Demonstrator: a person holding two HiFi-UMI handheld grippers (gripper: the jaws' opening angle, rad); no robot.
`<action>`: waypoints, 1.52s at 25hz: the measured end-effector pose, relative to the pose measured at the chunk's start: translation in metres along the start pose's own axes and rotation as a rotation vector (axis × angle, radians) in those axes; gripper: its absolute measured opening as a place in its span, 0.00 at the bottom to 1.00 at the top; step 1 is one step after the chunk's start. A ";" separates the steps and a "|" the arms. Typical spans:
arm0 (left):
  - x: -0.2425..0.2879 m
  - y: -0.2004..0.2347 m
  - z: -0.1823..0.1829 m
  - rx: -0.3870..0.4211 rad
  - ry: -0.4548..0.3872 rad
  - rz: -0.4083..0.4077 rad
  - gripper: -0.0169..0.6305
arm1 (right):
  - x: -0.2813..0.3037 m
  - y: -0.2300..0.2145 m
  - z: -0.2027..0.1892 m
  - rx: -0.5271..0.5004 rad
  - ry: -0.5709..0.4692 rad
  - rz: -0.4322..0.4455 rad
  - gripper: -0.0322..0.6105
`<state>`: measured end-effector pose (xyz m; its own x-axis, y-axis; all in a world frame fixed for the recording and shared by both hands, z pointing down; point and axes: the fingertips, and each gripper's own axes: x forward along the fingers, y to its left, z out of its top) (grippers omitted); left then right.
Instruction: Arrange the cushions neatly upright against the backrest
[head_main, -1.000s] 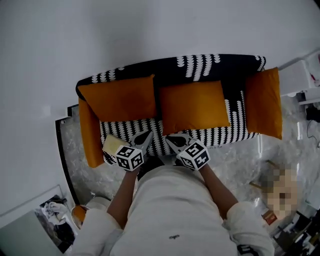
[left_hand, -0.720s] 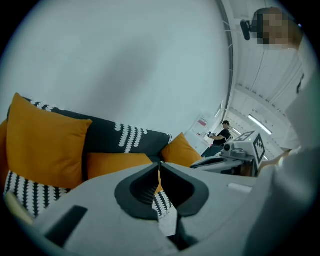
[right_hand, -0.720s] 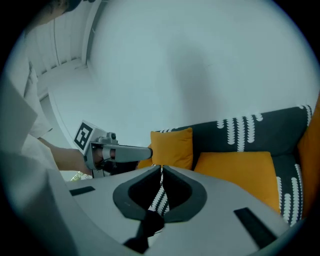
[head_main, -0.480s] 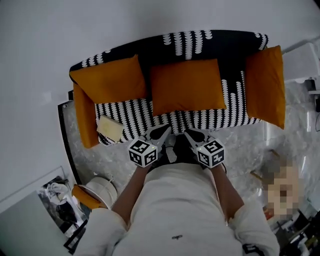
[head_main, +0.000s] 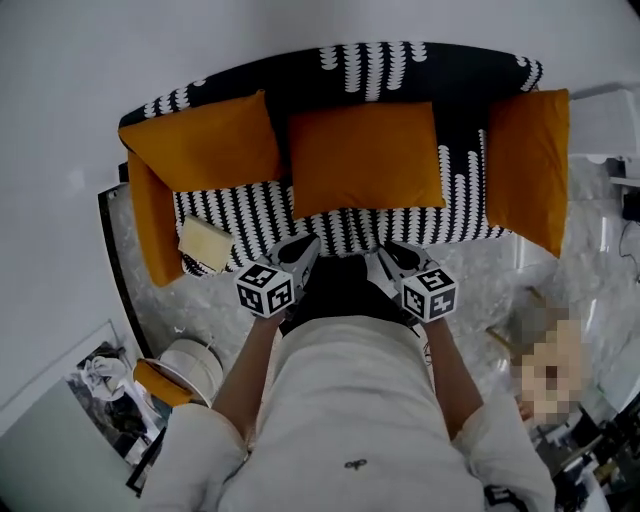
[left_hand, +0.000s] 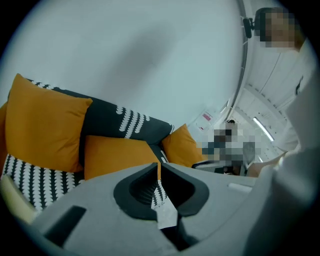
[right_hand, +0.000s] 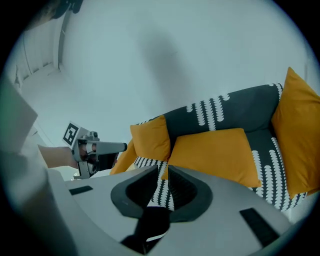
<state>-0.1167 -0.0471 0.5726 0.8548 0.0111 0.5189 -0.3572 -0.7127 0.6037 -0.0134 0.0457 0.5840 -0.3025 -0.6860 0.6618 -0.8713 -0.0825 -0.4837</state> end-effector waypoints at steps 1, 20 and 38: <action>0.003 0.003 0.008 0.009 -0.002 -0.007 0.05 | -0.002 -0.006 0.007 0.004 -0.004 -0.014 0.10; 0.119 0.111 -0.010 0.011 0.213 0.030 0.38 | 0.020 -0.194 -0.005 0.004 0.254 -0.282 0.41; 0.161 0.237 -0.176 -0.148 0.532 0.421 0.57 | 0.103 -0.351 -0.115 -0.270 0.613 -0.292 0.46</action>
<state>-0.1298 -0.0908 0.9061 0.3447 0.1239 0.9305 -0.6980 -0.6290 0.3423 0.2166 0.0872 0.8879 -0.1359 -0.1284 0.9824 -0.9906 0.0352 -0.1325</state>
